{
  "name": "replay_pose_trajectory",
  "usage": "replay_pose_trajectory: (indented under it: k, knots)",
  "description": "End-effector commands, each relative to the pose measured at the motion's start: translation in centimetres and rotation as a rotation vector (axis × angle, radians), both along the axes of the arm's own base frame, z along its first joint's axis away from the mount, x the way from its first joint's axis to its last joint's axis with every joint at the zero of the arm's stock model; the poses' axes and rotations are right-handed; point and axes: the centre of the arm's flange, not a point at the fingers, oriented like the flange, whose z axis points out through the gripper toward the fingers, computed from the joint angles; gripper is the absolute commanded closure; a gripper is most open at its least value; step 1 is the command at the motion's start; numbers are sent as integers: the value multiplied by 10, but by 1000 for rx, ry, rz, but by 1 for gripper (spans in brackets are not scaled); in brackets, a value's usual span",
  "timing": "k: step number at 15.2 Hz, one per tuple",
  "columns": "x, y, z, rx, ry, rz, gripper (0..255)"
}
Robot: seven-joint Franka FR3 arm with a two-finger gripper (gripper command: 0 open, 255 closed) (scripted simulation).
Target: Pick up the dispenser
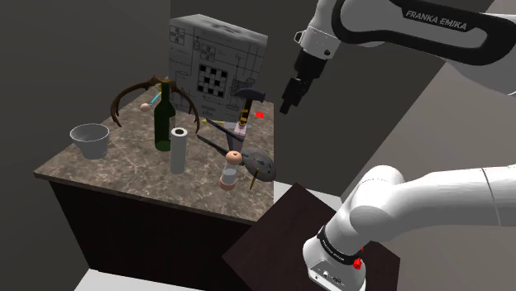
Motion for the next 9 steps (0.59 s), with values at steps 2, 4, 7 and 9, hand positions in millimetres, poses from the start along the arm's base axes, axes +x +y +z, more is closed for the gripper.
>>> replay_pose_trajectory:
  k: [2, 4, 7, 9]
  knots:
    - [10, -7, -6, 0, 4, 2, 0]
    - [31, -21, -17, 1, 13, 6, 0]
    - [61, -42, -35, 3, 25, 11, 0]
    - [82, -56, -47, 3, 34, 15, 0]
